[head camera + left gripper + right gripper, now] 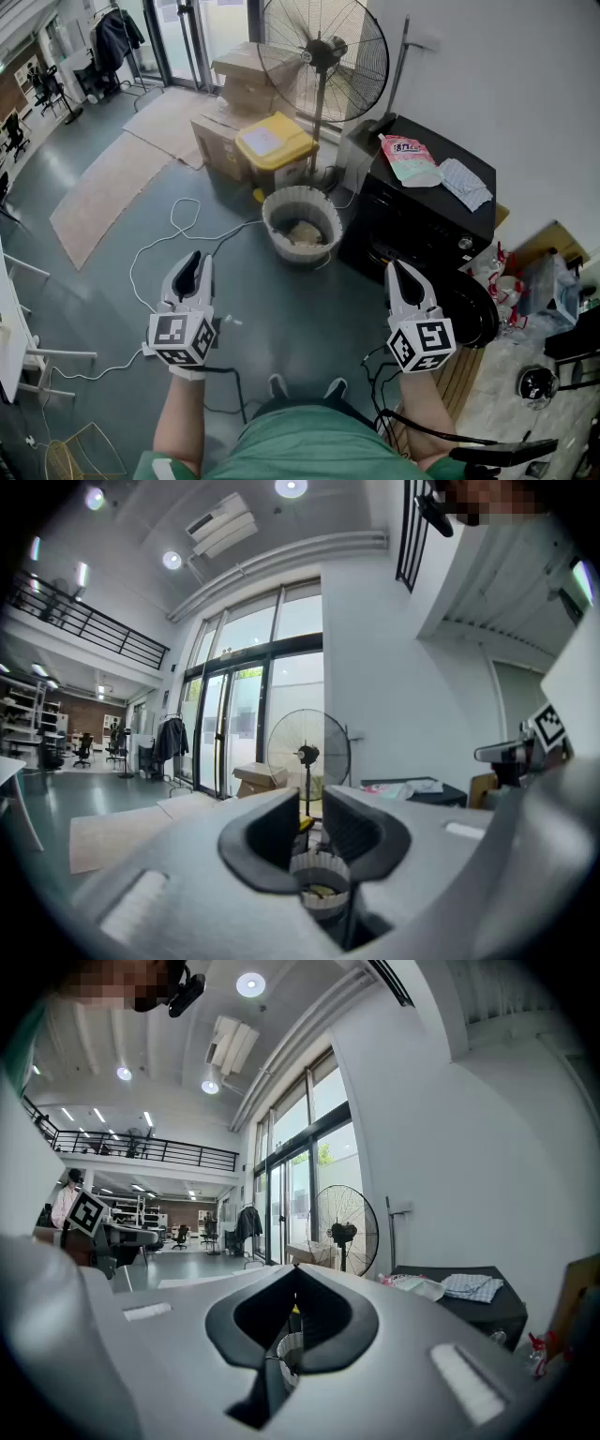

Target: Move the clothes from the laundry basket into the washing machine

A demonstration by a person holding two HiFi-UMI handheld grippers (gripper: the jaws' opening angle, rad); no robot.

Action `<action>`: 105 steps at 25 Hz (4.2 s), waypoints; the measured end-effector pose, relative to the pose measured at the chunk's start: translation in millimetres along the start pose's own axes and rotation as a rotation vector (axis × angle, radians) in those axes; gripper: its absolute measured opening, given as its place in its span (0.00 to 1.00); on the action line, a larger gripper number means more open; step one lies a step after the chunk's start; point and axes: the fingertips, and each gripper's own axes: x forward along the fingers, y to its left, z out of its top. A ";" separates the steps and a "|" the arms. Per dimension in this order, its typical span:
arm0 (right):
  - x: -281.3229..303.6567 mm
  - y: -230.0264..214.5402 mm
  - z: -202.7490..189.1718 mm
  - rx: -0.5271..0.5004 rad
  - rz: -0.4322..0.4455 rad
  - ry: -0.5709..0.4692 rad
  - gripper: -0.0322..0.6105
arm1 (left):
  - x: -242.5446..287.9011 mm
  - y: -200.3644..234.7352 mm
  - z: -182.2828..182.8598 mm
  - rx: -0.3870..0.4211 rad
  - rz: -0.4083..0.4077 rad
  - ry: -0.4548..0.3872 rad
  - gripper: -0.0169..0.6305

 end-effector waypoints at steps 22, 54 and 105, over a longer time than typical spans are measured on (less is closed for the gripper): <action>13.0 50.1 15.5 0.044 -0.060 -0.061 0.06 | -20.4 76.9 1.2 -0.010 -0.001 -0.026 0.14; 217.4 -78.0 -16.7 0.134 0.123 0.000 0.13 | 172.5 56.7 -11.1 0.008 0.111 0.073 0.14; 516.9 -56.2 -32.4 -0.028 -0.024 0.163 0.13 | 443.9 226.9 -58.2 -0.078 -0.158 0.107 0.16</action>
